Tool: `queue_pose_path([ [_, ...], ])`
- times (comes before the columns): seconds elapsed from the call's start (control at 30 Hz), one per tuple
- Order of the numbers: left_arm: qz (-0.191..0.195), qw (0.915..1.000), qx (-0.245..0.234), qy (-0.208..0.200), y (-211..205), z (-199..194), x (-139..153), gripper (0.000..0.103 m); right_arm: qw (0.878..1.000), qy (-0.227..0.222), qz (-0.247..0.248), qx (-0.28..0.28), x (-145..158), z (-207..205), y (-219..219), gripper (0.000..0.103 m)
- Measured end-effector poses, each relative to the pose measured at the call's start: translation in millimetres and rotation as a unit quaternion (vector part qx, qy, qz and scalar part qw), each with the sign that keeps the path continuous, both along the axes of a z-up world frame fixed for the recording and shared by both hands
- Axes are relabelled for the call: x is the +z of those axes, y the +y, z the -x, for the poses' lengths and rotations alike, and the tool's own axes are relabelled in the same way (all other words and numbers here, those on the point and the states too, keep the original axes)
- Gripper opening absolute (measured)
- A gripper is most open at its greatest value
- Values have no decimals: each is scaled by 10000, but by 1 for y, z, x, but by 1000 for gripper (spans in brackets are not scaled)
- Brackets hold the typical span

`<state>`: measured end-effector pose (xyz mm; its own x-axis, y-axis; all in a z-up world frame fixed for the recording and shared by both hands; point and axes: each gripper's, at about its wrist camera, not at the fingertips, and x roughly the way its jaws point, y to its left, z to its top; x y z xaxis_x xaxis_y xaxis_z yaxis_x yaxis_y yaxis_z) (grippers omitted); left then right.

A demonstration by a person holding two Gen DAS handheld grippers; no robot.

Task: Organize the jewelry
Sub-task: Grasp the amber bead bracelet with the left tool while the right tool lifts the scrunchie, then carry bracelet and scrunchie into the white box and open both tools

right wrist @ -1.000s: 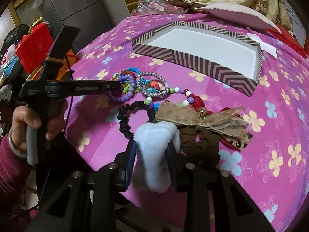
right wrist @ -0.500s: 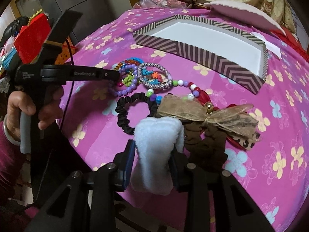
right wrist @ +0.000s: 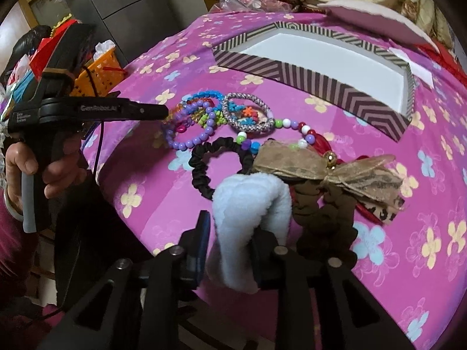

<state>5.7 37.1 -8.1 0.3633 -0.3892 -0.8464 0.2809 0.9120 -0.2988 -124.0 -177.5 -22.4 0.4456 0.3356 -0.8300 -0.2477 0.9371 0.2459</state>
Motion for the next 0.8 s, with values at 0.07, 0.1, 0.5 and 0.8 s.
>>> queue_pose_path([
  [0.07, 43, 9999, 89, 33, 5, -3, 0, 22, 10000, 10, -29, 4, 0, 0, 1, 38],
  [0.1, 19, 9999, 151, 45, 7, -5, -1, 22, 10000, 23, -61, 7, -1, 0, 1, 42],
  [0.5, -65, 9997, -3, 215, -7, -16, -14, 30, 10000, -50, 8, 2, -4, 0, 4, 38],
  [0.8, -25, 9998, 127, 180, -3, -18, -6, 12, 9995, -247, -200, 33, 9, 5, -4, 14],
])
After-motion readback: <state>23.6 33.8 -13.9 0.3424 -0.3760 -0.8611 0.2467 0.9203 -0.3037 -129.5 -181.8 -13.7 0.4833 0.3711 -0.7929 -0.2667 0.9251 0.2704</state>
